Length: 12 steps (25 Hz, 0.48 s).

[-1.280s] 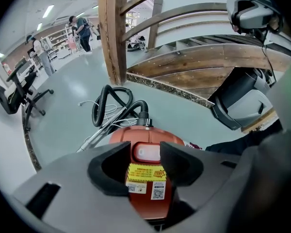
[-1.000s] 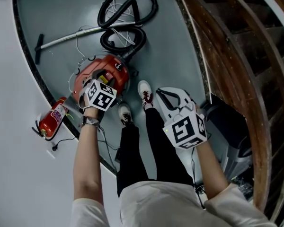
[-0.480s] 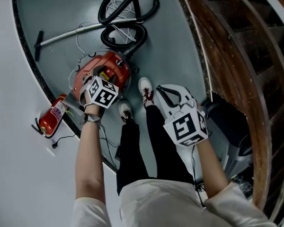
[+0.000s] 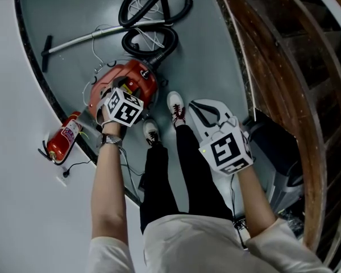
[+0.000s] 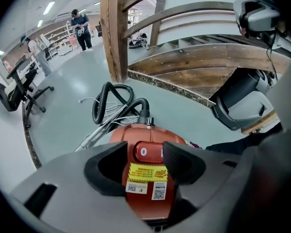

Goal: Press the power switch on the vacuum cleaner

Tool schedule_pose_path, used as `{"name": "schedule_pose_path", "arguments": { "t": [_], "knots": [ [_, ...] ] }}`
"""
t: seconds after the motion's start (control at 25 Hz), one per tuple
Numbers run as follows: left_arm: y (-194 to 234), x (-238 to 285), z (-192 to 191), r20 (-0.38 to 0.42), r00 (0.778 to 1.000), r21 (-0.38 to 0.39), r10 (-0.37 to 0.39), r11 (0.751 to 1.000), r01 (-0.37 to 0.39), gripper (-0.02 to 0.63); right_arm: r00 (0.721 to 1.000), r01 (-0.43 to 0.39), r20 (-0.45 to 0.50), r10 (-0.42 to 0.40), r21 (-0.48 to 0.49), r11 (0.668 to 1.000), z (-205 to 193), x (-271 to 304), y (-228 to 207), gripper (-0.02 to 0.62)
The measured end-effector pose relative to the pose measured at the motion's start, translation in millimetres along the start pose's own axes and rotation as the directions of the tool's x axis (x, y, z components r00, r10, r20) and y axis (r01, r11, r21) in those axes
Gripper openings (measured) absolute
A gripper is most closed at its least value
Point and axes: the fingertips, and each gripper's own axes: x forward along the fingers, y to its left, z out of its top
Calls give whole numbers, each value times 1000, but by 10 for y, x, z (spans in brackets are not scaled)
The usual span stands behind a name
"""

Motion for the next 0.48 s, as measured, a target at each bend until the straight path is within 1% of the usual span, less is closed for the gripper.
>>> {"name": "schedule_pose_path", "arguments": {
  "t": [0.16,0.32,0.48],
  "knots": [
    [2,-1,-11,-4,1000,-2,-3,1000,3,227,1000,-8,-3,8,1,1000,15,16,36,31],
    [5,14,-14,-25,1000,-16,-18,1000,18,230,1000,-24,-3,24,7,1000,14,12,69,31],
    [8,13,-15,-24,1000,-15,-17,1000,17,233,999,-31,-10,31,15,999,-11,22,85,31]
  ]
}}
